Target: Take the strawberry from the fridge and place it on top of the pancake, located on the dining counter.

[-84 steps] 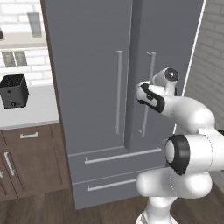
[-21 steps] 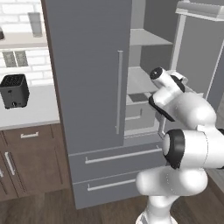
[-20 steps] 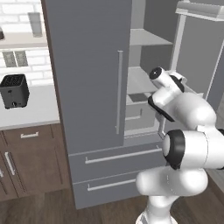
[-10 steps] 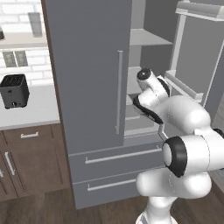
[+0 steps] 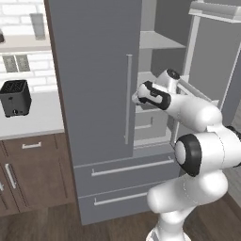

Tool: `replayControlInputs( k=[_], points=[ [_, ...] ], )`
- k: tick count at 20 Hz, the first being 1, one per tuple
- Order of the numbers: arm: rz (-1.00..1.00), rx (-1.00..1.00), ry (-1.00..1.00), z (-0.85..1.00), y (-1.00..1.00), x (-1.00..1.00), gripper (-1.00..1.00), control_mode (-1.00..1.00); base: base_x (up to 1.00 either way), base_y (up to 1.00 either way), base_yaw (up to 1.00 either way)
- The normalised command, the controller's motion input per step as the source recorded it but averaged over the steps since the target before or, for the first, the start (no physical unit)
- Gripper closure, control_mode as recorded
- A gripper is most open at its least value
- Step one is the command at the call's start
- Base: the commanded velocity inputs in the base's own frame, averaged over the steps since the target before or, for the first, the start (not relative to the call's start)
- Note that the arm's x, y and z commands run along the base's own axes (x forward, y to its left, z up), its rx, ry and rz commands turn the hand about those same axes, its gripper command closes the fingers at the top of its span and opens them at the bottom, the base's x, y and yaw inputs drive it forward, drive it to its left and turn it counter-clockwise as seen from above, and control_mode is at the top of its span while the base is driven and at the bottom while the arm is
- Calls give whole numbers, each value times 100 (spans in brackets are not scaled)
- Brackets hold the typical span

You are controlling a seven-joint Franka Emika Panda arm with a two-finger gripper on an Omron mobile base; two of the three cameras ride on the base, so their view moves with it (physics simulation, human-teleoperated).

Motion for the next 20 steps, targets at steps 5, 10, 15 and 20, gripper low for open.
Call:
replayControlInputs(
  k=[5, 10, 15, 20],
  points=[
    [-5, 3, 0, 36, 42, 9, -100, -100, 0, 0, 0],
    [0, -19, 7, 51, 19, 16, -100, -100, 0, 0, 0],
    [-4, -11, -3, 12, 57, 5, -100, -100, 0, 0, 0],
    [-4, -5, -12, -4, 40, 23, -100, -100, 0, 0, 0]
  ],
)
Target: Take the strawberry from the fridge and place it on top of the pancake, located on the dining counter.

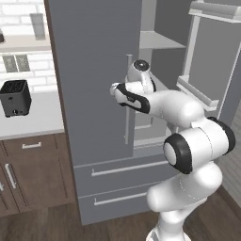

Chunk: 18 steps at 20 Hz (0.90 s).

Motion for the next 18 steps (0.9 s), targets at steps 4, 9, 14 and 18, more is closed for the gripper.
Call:
replayControlInputs(
  k=[4, 9, 14, 18],
  points=[
    [0, -4, -8, -14, -1, 49, -100, -100, 0, 0, 0],
    [0, -1, -3, -2, -19, 43, -100, -100, 0, 0, 0],
    [0, 0, -15, -3, -30, 14, -100, -100, 0, 0, 0],
    [0, 0, -21, 0, -31, 5, -100, -100, 0, 0, 0]
  ],
)
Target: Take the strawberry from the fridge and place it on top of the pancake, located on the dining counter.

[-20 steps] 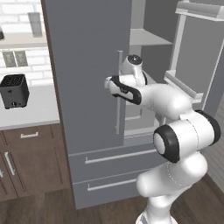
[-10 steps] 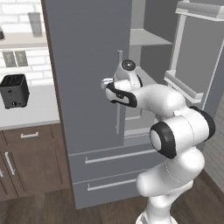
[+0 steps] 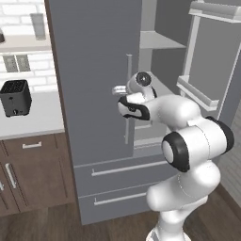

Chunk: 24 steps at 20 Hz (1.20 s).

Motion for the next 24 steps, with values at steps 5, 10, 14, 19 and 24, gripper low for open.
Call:
replayControlInputs(
  k=[5, 10, 14, 19, 24],
  points=[
    [0, 0, -10, 0, 0, 0, -100, -100, 0, 0, 0],
    [0, 0, -2, 0, 1, 0, 100, -100, 0, 0, 0],
    [-6, -2, -1, 3, 6, -15, 100, -100, 0, 0, 0],
    [-22, -8, 0, 1, 9, -29, 100, -100, 0, 0, 0],
    [-31, -9, 2, 1, 33, -40, 100, -100, 0, 0, 0]
  ],
)
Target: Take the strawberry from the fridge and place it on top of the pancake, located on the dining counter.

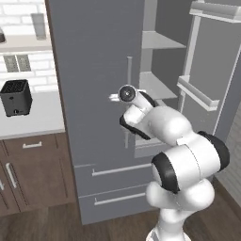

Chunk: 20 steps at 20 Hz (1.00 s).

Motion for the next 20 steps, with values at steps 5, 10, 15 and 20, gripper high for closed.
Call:
replayControlInputs(
  k=[5, 10, 15, 20],
  points=[
    [-30, -2, 9, 0, 42, -47, 100, -100, 0, 0, 0],
    [-31, 0, 5, -5, 50, -55, 100, -100, 0, 0, 0],
    [-27, 0, 0, -13, 64, -67, 100, -100, 0, 0, 0],
    [-15, -3, 0, -10, 52, -49, 100, -100, 0, 0, 0]
  ],
)
